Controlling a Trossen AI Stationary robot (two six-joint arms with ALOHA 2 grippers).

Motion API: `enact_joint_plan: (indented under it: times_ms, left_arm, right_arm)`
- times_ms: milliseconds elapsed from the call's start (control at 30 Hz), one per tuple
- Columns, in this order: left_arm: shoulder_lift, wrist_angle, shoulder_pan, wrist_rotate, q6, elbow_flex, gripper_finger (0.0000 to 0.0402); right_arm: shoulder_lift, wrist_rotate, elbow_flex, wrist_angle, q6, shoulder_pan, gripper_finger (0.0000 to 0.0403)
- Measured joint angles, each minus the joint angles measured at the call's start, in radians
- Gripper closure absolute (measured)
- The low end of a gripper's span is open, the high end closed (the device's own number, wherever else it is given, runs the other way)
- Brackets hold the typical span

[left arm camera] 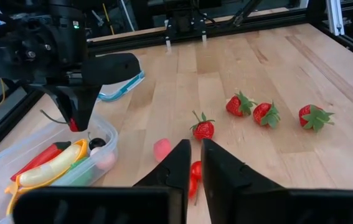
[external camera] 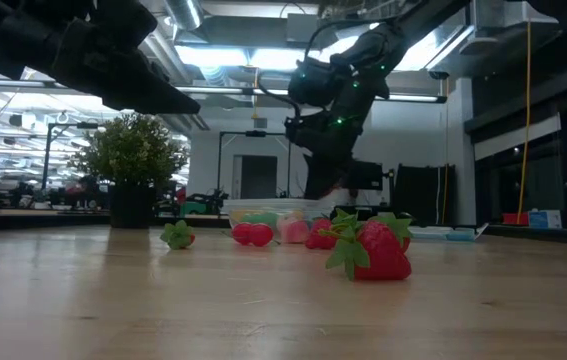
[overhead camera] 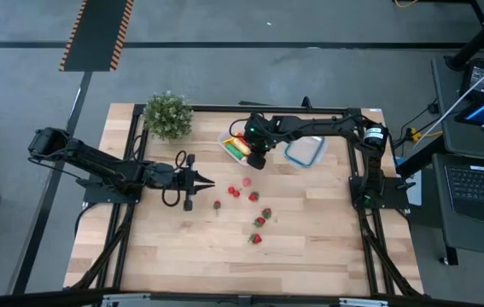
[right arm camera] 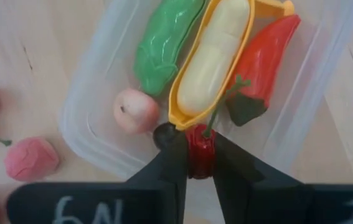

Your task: Pick and placing Produce into tupperware

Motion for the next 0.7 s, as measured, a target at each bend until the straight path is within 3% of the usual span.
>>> enact_joint_plan:
  times_ms: [367,700]
  left_arm:
    - [0.000,0.000,0.000,0.000,0.000,0.000,0.0351]
    - [0.000,0.000,0.000,0.000,0.000,0.000,0.0345]
  right_arm:
    - [0.000,0.002,0.000,0.008,-0.001,-0.003,0.0325]
    - [0.001,0.003,0.000,0.019,0.002,-0.003,0.0264]
